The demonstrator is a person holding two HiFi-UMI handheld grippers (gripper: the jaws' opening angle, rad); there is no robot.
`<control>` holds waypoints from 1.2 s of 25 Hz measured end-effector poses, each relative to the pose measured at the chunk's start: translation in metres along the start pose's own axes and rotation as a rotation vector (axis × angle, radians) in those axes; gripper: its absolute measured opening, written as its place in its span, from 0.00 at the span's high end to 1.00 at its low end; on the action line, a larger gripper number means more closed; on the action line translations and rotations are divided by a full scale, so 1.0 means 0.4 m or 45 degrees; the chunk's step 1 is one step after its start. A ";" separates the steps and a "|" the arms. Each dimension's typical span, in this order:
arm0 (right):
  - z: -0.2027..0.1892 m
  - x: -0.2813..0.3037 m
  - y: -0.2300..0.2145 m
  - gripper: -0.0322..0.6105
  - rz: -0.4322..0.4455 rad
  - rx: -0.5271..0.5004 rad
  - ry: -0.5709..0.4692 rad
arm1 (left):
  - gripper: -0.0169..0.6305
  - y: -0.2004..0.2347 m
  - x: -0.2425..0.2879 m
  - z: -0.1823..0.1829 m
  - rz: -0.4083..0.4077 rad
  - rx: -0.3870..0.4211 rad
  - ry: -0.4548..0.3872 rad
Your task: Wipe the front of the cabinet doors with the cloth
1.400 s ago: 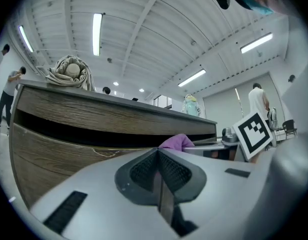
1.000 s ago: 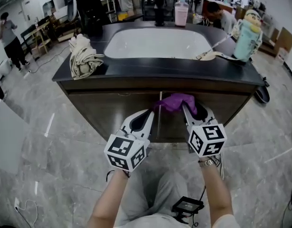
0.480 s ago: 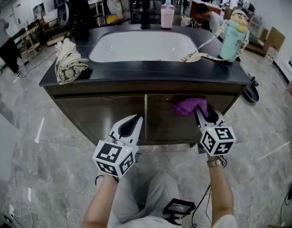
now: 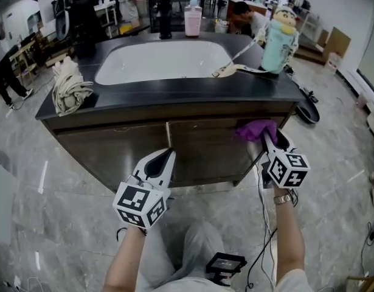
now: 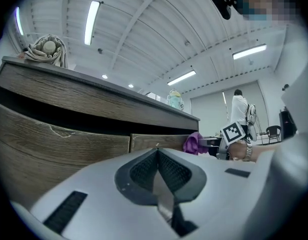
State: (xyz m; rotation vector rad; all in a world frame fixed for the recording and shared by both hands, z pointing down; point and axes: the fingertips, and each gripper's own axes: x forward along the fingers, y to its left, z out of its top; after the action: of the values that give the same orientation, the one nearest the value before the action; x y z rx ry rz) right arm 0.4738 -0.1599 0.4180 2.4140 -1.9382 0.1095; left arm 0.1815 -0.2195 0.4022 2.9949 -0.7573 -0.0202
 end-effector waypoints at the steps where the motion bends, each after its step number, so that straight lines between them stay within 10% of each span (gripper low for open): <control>1: 0.000 -0.001 -0.012 0.73 -0.009 -0.008 0.004 | 0.96 -0.002 0.000 0.000 -0.001 0.001 0.000; 16: -0.023 -0.054 -0.143 0.72 -0.299 0.109 -0.038 | 0.96 0.045 -0.052 -0.024 0.045 -0.010 0.012; 30: -0.090 -0.001 0.438 0.72 0.193 0.038 0.014 | 0.96 0.075 -0.088 -0.056 0.088 -0.051 0.016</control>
State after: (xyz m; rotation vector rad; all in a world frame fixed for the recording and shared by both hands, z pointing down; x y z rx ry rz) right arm 0.3017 -0.1946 0.4519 2.2758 -2.1275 0.1575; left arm 0.1370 -0.2281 0.4262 2.9262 -0.8478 -0.0135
